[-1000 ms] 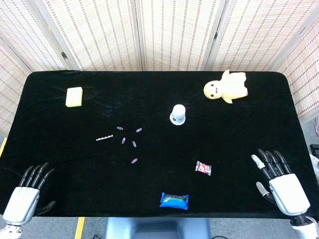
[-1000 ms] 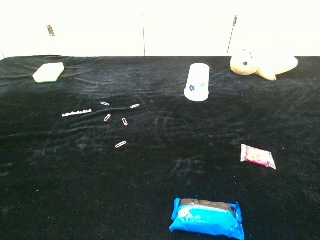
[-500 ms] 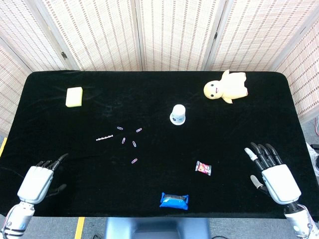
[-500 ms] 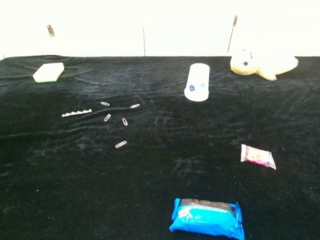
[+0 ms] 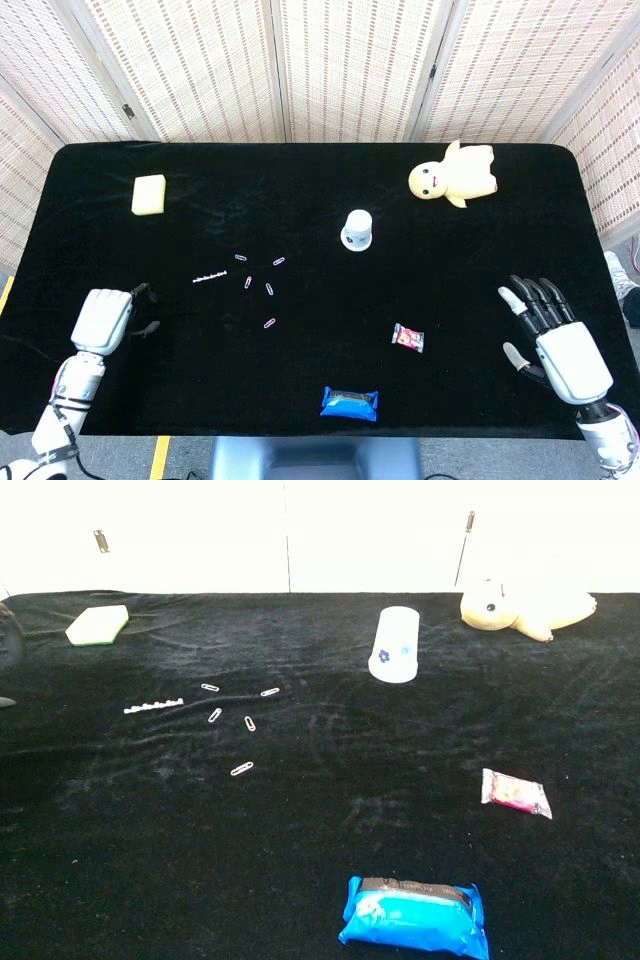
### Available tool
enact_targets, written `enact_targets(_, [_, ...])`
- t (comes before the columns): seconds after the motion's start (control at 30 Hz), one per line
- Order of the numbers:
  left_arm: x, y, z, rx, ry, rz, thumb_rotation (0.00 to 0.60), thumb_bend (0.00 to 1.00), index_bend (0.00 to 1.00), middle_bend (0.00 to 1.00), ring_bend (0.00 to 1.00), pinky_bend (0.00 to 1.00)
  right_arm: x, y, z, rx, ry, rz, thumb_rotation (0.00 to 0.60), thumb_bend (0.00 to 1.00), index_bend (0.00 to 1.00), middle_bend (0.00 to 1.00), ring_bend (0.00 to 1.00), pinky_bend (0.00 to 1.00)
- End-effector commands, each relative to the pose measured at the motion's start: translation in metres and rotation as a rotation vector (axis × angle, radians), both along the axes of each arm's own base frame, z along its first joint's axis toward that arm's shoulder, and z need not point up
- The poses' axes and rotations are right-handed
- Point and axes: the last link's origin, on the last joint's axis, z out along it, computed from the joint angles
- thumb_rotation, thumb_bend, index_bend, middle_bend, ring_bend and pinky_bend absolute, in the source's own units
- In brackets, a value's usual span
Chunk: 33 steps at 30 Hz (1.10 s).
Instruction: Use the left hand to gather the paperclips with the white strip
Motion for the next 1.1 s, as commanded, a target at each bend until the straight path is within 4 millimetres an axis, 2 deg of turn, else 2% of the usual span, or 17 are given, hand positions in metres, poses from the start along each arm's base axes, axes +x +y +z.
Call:
enact_targets(0.03, [0.014,0.022,-0.022,-0.076,-0.012,0.08,0.6,0.25,0.5,1.0,1.0,1.0,-0.001,-0.008,0.009,-0.02,-0.041,0.017,0.6,0.36,0.0,0.0,0.0,0.0])
enact_targets(0.23, [0.025,0.044,-0.041,-0.141,-0.013,0.139,0.6,0.25,0.5,1.0,1.0,1.0,-0.004,-0.009,0.013,-0.028,-0.075,0.048,0.6,0.36,0.01,0.0,0.0,0.0])
enact_targets(0.47, [0.037,0.058,-0.055,-0.151,-0.043,0.142,0.6,0.27,0.52,1.0,1.0,1.0,-0.008,-0.013,0.015,-0.018,-0.081,0.026,0.6,0.36,0.01,0.0,0.0,0.0])
enact_targets(0.77, [0.031,0.079,-0.054,-0.124,-0.041,0.183,0.6,0.34,0.52,1.0,1.0,1.0,-0.009,-0.015,0.013,-0.003,-0.078,0.011,0.6,0.36,0.01,0.0,0.0,0.0])
enact_targets(1.1, [0.02,0.096,-0.063,-0.12,-0.032,0.224,0.6,0.35,0.49,1.0,1.0,1.0,-0.011,-0.017,0.013,0.005,-0.078,-0.011,0.6,0.36,0.01,0.0,0.0,0.0])
